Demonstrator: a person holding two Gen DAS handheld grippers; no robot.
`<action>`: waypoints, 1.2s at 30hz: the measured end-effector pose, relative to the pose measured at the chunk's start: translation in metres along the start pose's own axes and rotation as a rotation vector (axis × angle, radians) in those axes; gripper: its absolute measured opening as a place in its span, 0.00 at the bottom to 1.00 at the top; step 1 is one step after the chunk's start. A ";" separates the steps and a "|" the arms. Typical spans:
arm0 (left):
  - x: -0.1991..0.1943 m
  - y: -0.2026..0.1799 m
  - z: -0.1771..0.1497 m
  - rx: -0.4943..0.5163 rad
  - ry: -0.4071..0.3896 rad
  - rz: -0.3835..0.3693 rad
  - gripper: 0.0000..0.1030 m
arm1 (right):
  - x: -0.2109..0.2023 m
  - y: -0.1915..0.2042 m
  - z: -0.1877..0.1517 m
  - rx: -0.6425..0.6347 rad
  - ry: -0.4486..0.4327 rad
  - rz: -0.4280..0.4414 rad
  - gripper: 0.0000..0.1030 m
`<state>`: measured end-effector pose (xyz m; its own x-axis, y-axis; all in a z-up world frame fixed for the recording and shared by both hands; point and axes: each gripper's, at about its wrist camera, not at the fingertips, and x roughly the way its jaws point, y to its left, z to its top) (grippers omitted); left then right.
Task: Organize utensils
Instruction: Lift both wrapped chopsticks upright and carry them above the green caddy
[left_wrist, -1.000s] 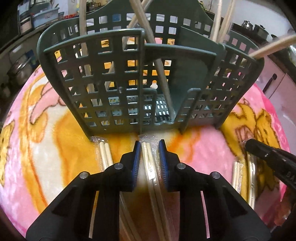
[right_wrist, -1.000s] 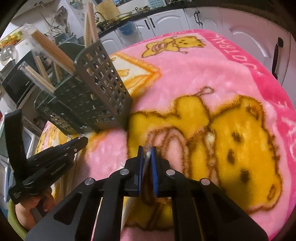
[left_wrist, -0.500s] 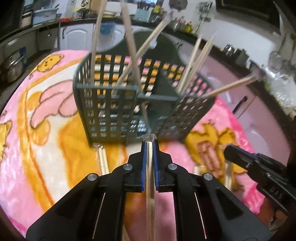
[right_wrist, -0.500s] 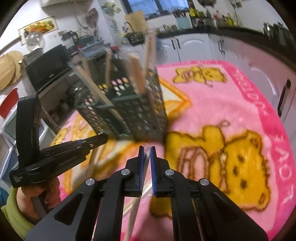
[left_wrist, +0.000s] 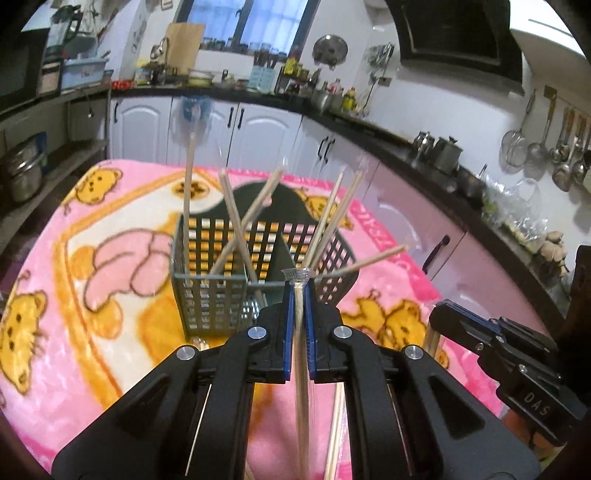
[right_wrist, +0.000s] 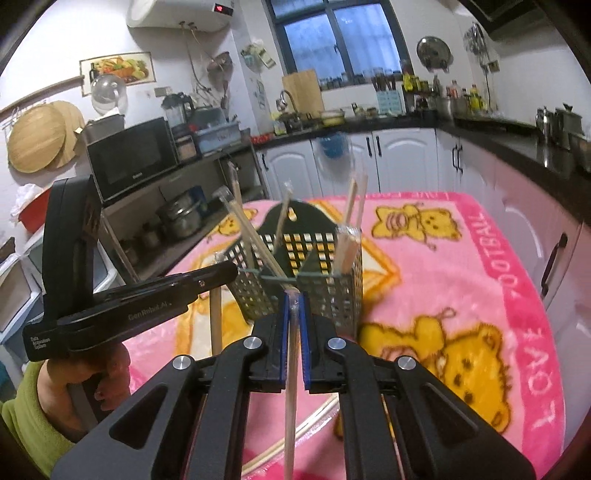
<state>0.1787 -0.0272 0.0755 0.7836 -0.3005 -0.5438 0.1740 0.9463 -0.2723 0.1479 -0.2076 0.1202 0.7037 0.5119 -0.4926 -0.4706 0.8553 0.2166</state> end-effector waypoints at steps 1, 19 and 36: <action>-0.004 0.000 0.003 0.004 -0.011 -0.002 0.03 | -0.003 0.002 0.002 -0.005 -0.012 -0.004 0.06; -0.052 -0.008 0.043 0.062 -0.173 -0.001 0.03 | -0.026 0.018 0.037 -0.037 -0.137 -0.025 0.06; -0.077 -0.008 0.088 0.111 -0.302 0.038 0.03 | -0.026 0.033 0.082 -0.093 -0.252 -0.065 0.06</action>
<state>0.1692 -0.0013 0.1897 0.9294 -0.2316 -0.2874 0.1922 0.9684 -0.1588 0.1580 -0.1863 0.2086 0.8388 0.4696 -0.2754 -0.4587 0.8821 0.1070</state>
